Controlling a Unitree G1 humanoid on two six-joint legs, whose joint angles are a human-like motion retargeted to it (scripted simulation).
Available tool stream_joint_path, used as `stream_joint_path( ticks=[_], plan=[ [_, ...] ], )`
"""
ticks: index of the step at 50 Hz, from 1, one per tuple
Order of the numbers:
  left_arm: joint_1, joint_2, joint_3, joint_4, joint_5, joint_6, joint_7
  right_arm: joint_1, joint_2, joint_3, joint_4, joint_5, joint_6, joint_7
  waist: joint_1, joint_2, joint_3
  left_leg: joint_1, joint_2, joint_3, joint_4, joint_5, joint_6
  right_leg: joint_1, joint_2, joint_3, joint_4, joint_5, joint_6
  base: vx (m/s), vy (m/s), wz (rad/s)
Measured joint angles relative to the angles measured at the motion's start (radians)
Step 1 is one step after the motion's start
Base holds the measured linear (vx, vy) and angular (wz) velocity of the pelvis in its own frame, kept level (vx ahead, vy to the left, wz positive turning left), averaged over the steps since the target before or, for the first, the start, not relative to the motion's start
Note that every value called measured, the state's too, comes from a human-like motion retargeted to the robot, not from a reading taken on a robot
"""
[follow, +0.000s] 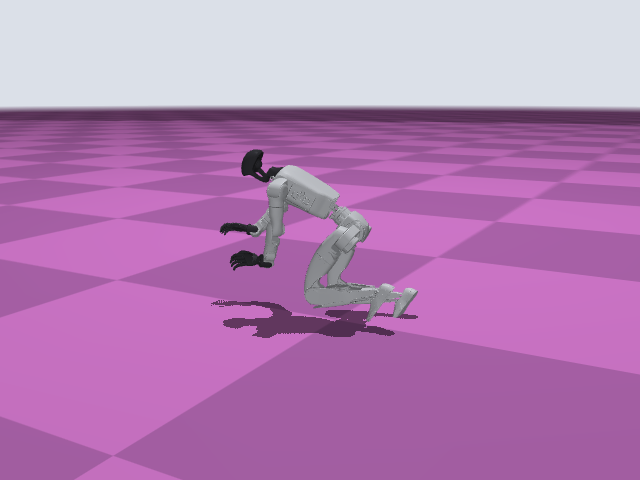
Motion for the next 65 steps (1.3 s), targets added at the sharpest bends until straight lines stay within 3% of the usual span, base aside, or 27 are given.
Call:
stream_joint_path(
  ticks=[12,20,28,35,41,50,57,65],
  plan=[
    [0.052,0.001,-0.072,0.013,0.034,0.022,0.002,-0.040,0.044,0.028,0.081,0.035,0.008,-0.036,-0.006,-0.012,0.022,-0.153,-0.029,0.087,0.110,0.037,0.020,0.129,0.006,0.034,-0.076,-0.029,0.000,0.12,0.00,0.07],
    [0.117,0.019,-0.109,0.016,0.051,0.030,0.002,-0.054,0.111,0.028,0.158,0.041,0.040,-0.065,-0.013,-0.017,0.042,-0.154,-0.063,0.087,0.104,0.046,0.015,0.251,0.019,0.050,-0.157,-0.009,0.000,0.14,-0.01,-0.19],
    [0.214,0.071,-0.100,-0.017,0.069,0.029,-0.034,-0.053,0.200,0.013,0.223,0.010,0.086,-0.091,-0.028,0.002,0.038,-0.062,-0.089,0.042,0.021,0.030,0.004,0.327,0.009,0.024,-0.241,0.189,0.000,0.15,0.00,-0.33],
    [0.289,0.153,-0.047,-0.160,0.094,0.019,-0.072,-0.043,0.282,-0.007,0.266,-0.041,0.117,-0.106,-0.048,0.060,0.020,0.046,-0.093,-0.001,-0.108,0.010,-0.007,0.324,-0.026,-0.027,-0.281,0.381,0.000,0.16,0.03,-0.37],
    [0.220,0.265,0.035,-0.333,0.099,0.004,-0.101,-0.021,0.346,-0.016,0.272,-0.076,0.130,-0.101,-0.074,0.143,0.007,0.132,-0.077,-0.030,-0.235,0.017,-0.028,0.238,-0.068,-0.078,-0.210,0.431,0.000,0.15,0.04,-0.26],
    [-0.121,0.388,0.041,-0.299,-0.017,-0.022,-0.216,0.017,0.426,-0.004,0.260,-0.101,0.128,-0.109,-0.128,0.275,0.019,0.249,-0.052,-0.062,-0.387,0.054,-0.053,-0.077,-0.064,-0.118,0.128,0.280,-0.001,0.15,0.01,-0.02],
    [-0.214,0.365,-0.014,-0.140,-0.071,-0.028,-0.270,0.066,0.453,0.000,0.244,-0.141,0.121,-0.126,-0.144,0.334,0.055,0.406,-0.014,-0.105,-0.458,0.006,-0.059,-0.306,-0.001,-0.165,0.321,0.227,-0.002,0.23,-0.04,-0.11],
    [-0.124,0.311,-0.038,-0.065,0.017,-0.005,-0.238,0.164,0.421,-0.013,0.211,-0.198,0.106,-0.177,-0.163,0.347,0.065,0.607,0.021,-0.137,-0.556,-0.026,-0.077,-0.354,0.038,-0.220,0.369,0.252,-0.002,0.29,-0.06,0.08]
  ],
)
